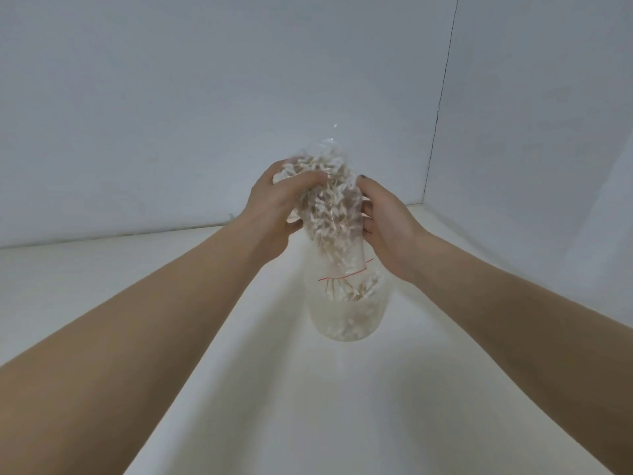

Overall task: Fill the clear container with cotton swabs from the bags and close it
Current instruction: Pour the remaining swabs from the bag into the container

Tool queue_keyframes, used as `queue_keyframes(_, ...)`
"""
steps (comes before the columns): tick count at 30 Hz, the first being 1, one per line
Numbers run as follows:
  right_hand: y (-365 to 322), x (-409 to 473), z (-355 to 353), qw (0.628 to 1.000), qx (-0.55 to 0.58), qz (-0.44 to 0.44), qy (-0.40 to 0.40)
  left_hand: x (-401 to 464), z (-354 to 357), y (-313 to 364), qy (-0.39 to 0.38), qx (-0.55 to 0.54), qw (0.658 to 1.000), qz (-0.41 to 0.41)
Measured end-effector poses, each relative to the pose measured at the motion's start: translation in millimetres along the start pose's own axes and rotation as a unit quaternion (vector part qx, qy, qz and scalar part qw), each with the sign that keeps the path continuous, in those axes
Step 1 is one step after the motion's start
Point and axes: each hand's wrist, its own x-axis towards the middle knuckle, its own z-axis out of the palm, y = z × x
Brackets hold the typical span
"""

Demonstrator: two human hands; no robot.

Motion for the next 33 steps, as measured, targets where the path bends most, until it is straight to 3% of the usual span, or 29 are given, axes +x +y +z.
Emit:
queue_keyframes(6, -2.2, 1.4, 4.5, 1.0, 0.002, -0.007, 0.03, -2.0, 2.0, -5.7, -0.017, -0.03, 0.999, 0.024)
queue_keyframes(11, -1.9, 5.4, 8.2, 0.999, 0.006, -0.02, 0.027, -6.0, 10.4, -9.7, -0.003, 0.001, 1.0, -0.009)
queue_keyframes(16, -9.7, 5.7, 13.4, 1.0, -0.015, -0.02, 0.019, -5.6, 21.8, -10.8, -0.036, 0.028, 0.998, -0.052)
queue_keyframes(20, -14.6, 7.3, 9.6, 0.999, -0.027, -0.036, 0.026, -0.6, 20.8, -14.7, -0.06, 0.057, 0.997, 0.006)
queue_keyframes(25, -19.7, 11.0, 4.7, 0.998, -0.022, -0.06, 0.027, 1.0, 21.0, -9.6, -0.036, 0.075, 0.994, 0.076)
queue_keyframes(33, -23.2, 13.4, 4.4, 0.998, 0.009, -0.051, 0.028, 2.2, 18.5, 0.0, -0.029, 0.082, 0.993, 0.076)
